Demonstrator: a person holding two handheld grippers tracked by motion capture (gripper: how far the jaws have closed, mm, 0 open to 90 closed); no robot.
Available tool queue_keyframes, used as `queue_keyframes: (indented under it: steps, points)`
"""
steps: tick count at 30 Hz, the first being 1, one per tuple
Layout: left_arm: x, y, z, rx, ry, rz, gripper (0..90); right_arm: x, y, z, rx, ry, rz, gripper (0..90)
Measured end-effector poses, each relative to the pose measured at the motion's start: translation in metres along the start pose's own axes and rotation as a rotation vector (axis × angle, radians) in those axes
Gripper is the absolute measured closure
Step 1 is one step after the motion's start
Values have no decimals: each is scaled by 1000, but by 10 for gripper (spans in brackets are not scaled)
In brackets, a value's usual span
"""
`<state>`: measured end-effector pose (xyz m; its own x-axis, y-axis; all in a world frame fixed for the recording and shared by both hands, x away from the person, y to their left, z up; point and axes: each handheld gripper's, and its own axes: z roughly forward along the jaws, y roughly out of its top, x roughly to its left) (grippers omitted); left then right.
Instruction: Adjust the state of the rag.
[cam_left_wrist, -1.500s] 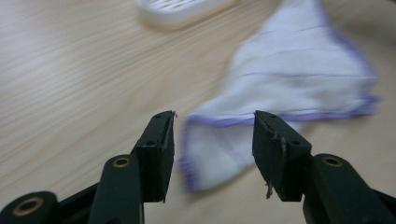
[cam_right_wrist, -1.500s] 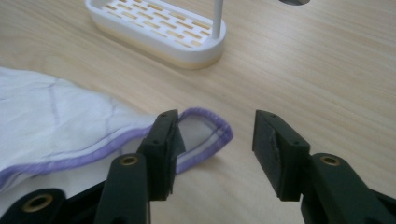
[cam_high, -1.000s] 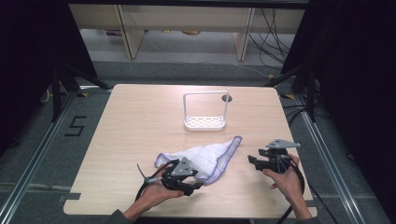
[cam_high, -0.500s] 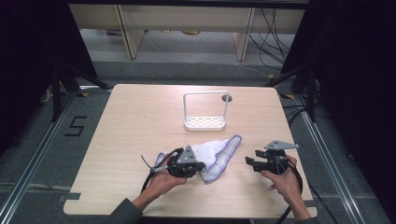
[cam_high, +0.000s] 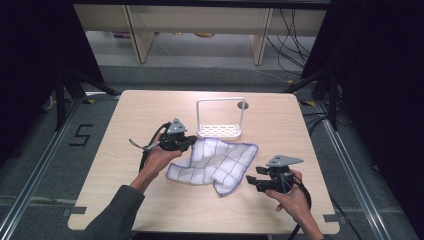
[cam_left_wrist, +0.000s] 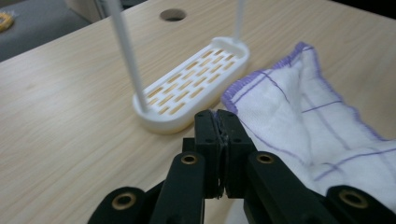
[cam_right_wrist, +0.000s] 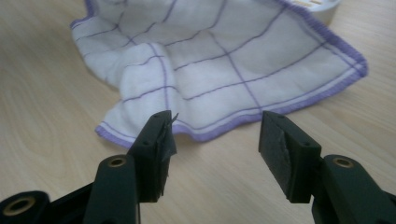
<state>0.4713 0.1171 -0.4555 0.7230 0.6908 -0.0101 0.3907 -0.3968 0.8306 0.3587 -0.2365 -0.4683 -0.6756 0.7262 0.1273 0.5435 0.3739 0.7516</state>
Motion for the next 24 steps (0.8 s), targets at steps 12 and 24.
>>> queue_keyframes:
  steps: [12,24]
  points:
    - [23,-37,3,38,-9,-157,584,35,4,31,65,55,-101,452]
    - [-19,-87,-61,40,-77,-179,428,65,8,49,70,36,-171,481]
